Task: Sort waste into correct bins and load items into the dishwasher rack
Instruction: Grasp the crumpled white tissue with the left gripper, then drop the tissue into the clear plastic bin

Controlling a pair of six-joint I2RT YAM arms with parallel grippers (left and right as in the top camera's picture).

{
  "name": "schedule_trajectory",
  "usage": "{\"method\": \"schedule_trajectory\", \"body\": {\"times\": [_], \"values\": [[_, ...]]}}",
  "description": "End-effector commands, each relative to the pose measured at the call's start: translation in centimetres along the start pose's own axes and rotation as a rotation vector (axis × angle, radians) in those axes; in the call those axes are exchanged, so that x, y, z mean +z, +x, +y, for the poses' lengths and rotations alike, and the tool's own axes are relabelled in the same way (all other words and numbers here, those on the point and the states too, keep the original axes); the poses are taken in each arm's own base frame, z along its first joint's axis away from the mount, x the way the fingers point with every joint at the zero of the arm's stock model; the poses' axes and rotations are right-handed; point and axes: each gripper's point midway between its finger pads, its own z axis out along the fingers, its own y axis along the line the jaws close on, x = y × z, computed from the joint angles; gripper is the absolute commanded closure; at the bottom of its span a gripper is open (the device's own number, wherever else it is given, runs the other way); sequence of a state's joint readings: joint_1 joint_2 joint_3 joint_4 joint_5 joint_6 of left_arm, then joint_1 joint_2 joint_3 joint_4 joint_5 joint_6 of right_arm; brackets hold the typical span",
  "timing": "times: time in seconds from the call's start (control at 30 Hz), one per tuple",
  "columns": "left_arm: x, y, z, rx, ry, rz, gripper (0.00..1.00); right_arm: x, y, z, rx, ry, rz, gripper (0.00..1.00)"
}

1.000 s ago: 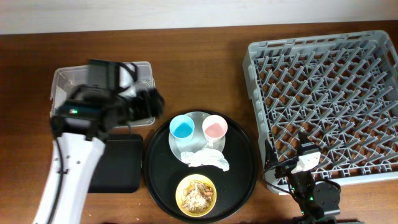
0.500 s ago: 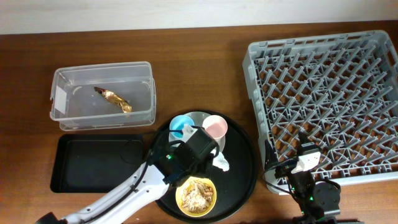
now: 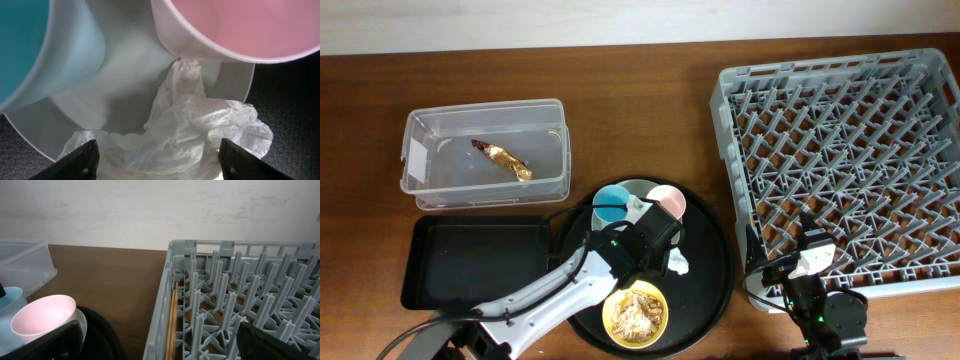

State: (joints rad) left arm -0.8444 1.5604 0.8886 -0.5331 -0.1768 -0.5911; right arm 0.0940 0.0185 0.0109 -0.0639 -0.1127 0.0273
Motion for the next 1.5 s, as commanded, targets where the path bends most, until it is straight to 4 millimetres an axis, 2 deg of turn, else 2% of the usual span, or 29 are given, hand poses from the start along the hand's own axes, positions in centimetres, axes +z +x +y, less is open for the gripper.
{"method": "schedule_trajectory", "body": {"times": [0.0,0.17,0.27,0.37,0.47,0.53,0.6,0.73,0.8,0.87,0.97,1.03,1.07,1.1,1.23,1.3,1.37,1.4,1.43,1.47], "values": [[0.4,0.3,0.0,0.018,-0.006,0.006,0.24,0.0,0.2,-0.1,0.008,0.004,0.004,0.01],[0.4,0.7,-0.5,0.03,0.025,0.027,0.25,0.0,0.2,-0.1,0.008,0.004,0.004,0.01],[0.4,1.0,-0.9,0.046,0.047,0.043,0.36,0.0,0.2,-0.1,0.008,0.004,0.004,0.01],[0.4,1.0,-0.8,0.045,0.047,0.043,0.61,0.0,0.2,-0.1,0.008,0.004,0.004,0.01],[0.4,1.0,-0.9,0.045,0.05,0.044,0.96,0.0,0.2,-0.1,0.008,0.004,0.004,0.01],[0.1,0.8,-1.1,0.043,0.059,0.038,1.0,0.0,0.2,-0.1,0.008,0.004,0.004,0.01],[-1.7,-0.4,-1.5,0.038,0.08,0.004,1.0,0.0,0.2,-0.1,0.008,0.004,0.004,0.01],[-7.5,-3.9,-2.6,0.017,0.155,-0.113,1.0,0.0,0.2,-0.1,0.008,0.004,0.004,0.02],[-10.1,-5.4,-2.1,-0.009,0.171,-0.158,1.0,0.0,0.2,-0.1,0.008,0.004,0.004,0.01],[-11.5,-7.3,-0.6,-0.042,0.158,-0.212,1.0,0.0,0.2,-0.1,0.008,0.004,0.004,0.01],[-12.4,-10.9,6.1,-0.199,0.027,-0.3,1.0,0.0,0.2,-0.1,0.008,0.004,0.004,0.01],[-12.9,-13.1,12.7,-0.369,-0.061,-0.356,1.0,0.0,0.2,-0.1,0.008,0.004,0.004,0.01],[-13.0,-13.4,14.4,-0.41,-0.083,-0.371,1.0,0.0,0.2,-0.1,0.008,0.004,0.004,0.01],[-13.4,-14.0,17.8,-0.489,-0.127,-0.404,1.0,0.0,0.2,-0.1,0.008,0.004,0.004,0.01],[-14.1,-15.3,24.9,-0.646,-0.215,-0.496,1.0,0.0,0.2,-0.1,0.008,0.004,0.004,0.01],[-12.7,-15.5,26.2,-0.669,-0.236,-0.483,1.0,0.0,0.2,-0.1,0.008,0.004,0.004,0.01],[-10.0,-15.8,27.1,-0.674,-0.27,-0.449,1.0,0.0,0.2,-0.1,0.008,0.004,0.004,0.01],[-7.8,-16.3,27.9,-0.672,-0.297,-0.436,1.0,0.0,0.2,-0.1,0.008,0.004,0.004,0.01],[-6.9,-16.5,28.0,-0.658,-0.3,-0.431,0.99,0.0,0.2,-0.1,0.008,0.004,0.004,0.01],[-5.7,-17.0,28.3,-0.648,-0.301,-0.433,0.71,0.0,0.2,-0.1,0.008,0.004,0.004,0.01]]}}
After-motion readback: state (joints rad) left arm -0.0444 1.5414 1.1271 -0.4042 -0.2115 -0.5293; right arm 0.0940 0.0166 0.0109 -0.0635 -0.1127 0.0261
